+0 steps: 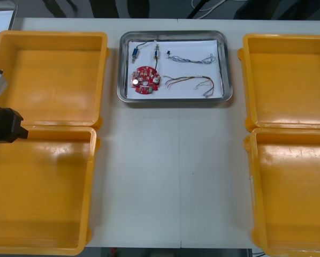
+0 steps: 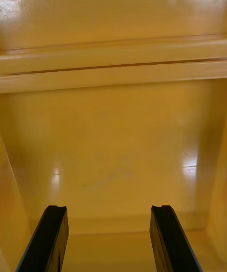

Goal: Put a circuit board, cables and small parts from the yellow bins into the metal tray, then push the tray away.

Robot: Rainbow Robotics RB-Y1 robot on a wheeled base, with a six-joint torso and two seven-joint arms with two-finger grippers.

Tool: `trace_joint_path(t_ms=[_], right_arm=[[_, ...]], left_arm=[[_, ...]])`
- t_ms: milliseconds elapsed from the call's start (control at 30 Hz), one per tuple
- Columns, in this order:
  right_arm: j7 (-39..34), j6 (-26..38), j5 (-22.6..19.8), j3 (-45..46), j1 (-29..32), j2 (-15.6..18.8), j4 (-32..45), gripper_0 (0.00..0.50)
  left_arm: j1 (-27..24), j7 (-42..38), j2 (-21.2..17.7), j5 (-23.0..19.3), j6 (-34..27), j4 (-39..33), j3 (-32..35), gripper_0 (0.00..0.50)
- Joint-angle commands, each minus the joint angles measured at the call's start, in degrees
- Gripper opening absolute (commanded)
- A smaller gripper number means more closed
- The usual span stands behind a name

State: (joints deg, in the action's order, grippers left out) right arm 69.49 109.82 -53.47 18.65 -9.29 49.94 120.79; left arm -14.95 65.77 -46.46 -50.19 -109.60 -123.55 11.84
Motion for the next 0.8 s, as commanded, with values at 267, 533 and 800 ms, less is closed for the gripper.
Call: trace_joint_path(t_ms=[267,533,800], right_arm=[[3.82,-2.16,-0.67,3.41,0.06,3.58,-0.29,0.5],[4.17,-3.04,-1.46,3.68,-0.03,3.58,-0.2,0.5],[3.82,-2.07,-2.69,3.68,-0.03,3.41,-0.2,0.5]], left_arm=[[0.89,2.25,0.41,0.45,-0.4,-1.52,1.52,0.5],[0.89,2.25,0.41,0.45,-0.4,-1.52,1.52,0.5],[0.89,2.25,0.41,0.45,-0.4,-1.52,1.52,0.5]])
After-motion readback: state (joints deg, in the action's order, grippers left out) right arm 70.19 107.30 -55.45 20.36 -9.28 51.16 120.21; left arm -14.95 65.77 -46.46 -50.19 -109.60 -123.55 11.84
